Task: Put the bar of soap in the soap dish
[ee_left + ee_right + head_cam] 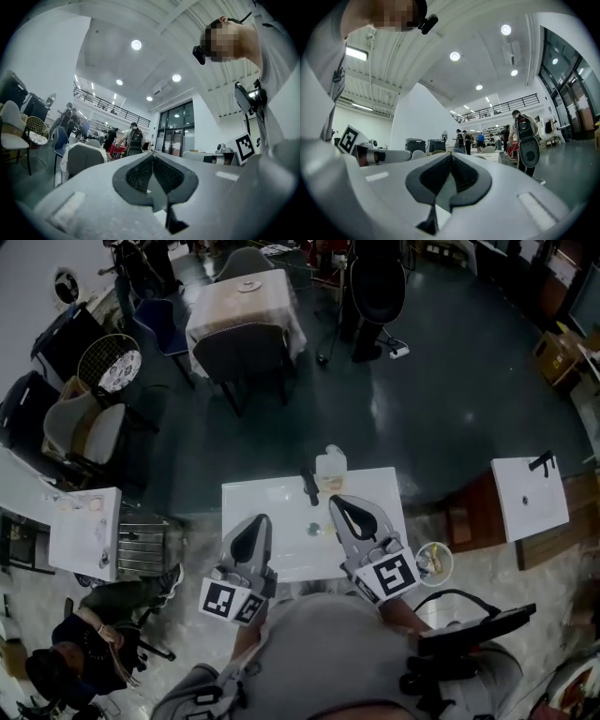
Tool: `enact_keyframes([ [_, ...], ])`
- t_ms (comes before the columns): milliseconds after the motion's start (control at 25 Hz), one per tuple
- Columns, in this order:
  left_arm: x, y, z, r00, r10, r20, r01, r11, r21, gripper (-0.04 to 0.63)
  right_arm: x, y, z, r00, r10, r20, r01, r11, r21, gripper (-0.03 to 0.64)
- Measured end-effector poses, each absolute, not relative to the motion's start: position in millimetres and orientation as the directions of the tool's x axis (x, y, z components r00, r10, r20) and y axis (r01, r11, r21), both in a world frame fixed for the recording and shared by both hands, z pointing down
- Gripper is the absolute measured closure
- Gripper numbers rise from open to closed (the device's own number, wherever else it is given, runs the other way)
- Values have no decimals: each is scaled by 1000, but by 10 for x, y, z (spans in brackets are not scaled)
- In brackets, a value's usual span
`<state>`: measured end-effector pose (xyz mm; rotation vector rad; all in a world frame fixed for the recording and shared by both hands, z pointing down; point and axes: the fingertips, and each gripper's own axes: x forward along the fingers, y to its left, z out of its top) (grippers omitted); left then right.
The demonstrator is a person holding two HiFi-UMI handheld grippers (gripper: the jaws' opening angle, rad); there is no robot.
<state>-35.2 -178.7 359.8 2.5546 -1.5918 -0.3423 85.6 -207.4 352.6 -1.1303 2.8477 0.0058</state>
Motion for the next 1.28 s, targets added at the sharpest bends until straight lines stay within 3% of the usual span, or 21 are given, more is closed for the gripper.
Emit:
enact_keyframes([
  [680, -654, -1880, 3721, 432, -887, -165, -867, -458, 194, 594, 824, -2249, 3517, -656, -749, -92, -753, 658, 4, 611],
  [720, -665, -1885, 3740, 432, -887, -162, -867, -458, 196, 594, 805, -2265, 3531, -645, -760, -74, -764, 643, 54, 535],
  [760, -673, -1887, 3759, 434, -887, -159, -866, -459, 198, 594, 763, -2283, 3540, -634, -772, -53, -771, 625, 119, 305],
  [800, -679, -1888, 3779, 436, -887, -156, -865, -460, 200, 594, 714, -2295, 3526, -624, -780, -46, -775, 609, 167, 176],
  [840, -683, -1889, 3802, 438, -886, -153, -863, -462, 204, 594, 679, -2297, 3498, -620, -783, -52, -778, 604, 174, 119],
  [1280, -787, -1852, 3973, 422, -898, -123, -869, -439, 226, 594, 651, -2296, 3772, -645, -763, 50, -751, 644, 145, 117],
])
